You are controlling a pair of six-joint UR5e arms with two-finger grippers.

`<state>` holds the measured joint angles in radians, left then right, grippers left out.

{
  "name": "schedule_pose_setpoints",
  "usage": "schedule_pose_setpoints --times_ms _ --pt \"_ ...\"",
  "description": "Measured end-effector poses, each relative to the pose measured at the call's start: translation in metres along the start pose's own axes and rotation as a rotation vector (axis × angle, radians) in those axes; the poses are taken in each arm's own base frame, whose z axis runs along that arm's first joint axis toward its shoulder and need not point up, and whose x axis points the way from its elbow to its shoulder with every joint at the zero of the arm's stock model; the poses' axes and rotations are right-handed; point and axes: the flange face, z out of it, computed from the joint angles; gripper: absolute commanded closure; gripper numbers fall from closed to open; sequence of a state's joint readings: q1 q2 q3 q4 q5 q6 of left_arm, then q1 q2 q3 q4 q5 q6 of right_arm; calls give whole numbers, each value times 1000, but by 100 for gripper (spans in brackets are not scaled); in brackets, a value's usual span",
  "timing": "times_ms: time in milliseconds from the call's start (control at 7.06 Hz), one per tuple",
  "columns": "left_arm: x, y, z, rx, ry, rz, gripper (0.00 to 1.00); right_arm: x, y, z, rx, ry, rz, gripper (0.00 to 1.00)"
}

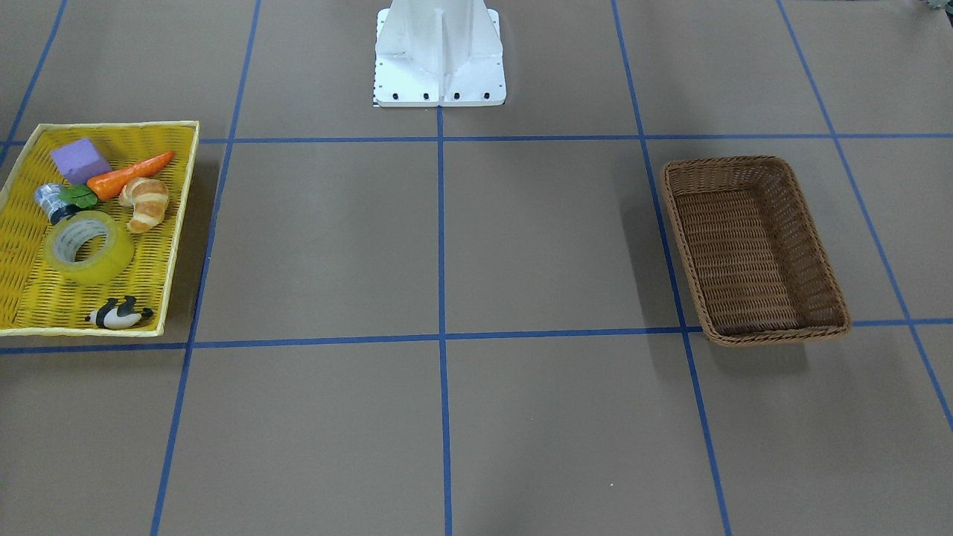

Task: Move tape to another basket

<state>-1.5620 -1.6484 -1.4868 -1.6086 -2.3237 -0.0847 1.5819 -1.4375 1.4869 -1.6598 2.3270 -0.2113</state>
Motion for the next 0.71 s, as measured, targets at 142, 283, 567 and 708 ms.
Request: schedule_pose_setpoints --times_ms 142,283,567,708 --pt "-1 1 1 -2 0 -2 0 -1 0 -1 1 -1 -1 0" --pt "-2 1 2 -3 0 -1 0 -2 -1 -1 3 -2 -2 0" --pt "0 0 0 2 -4 4 0 -5 -2 -4 9 -1 -9 0" --pt "2 -1 -3 6 -6 7 0 -10 -3 -10 21 2 -23 0"
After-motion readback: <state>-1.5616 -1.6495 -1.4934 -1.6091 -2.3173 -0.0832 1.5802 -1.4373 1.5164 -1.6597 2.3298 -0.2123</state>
